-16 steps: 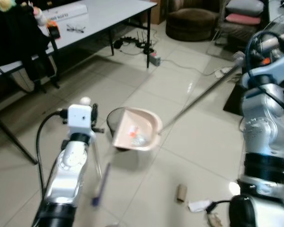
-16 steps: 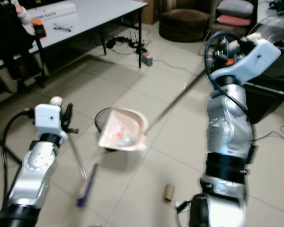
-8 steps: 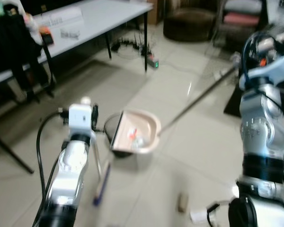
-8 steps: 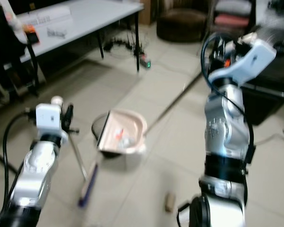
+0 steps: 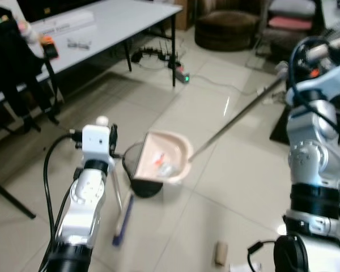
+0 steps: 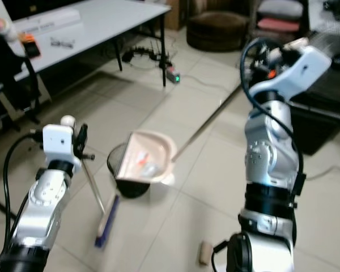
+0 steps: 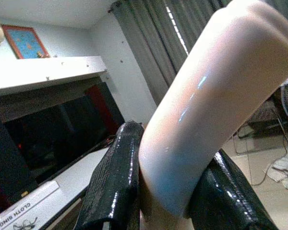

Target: Sweep floor

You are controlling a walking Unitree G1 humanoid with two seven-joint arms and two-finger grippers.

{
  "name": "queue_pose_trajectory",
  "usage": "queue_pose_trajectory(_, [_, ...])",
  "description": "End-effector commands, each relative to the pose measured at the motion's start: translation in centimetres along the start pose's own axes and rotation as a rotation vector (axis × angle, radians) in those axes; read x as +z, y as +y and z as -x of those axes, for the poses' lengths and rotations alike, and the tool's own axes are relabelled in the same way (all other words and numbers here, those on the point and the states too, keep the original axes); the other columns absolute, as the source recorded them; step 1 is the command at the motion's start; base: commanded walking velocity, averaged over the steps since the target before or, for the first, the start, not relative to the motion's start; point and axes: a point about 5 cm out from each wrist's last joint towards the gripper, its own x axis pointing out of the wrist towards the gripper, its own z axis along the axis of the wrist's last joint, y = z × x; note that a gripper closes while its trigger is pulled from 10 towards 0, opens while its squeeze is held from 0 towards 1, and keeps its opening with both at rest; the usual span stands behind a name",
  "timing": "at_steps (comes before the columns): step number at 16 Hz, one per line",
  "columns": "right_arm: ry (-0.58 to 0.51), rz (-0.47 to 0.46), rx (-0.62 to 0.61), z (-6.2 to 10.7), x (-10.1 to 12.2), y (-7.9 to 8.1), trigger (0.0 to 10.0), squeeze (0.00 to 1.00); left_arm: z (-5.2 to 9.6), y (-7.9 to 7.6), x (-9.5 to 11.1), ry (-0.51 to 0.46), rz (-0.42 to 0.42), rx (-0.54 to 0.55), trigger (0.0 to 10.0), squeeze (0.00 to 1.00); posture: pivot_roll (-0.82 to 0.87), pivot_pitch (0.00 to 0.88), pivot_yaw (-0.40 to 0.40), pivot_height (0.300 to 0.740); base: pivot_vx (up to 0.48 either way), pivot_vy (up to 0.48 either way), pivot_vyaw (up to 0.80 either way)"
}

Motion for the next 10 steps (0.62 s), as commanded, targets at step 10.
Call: queue_pose_trajectory(10, [-0.016,-0.013,0.062,-0.08,0.07,1.54,10.0,0.00,-0.14,1.01,0.88,-0.045,-0.038,0.031,10.0,0.00,-0.06,0.000,0.017,0.740,0.429,0.000,0.00])
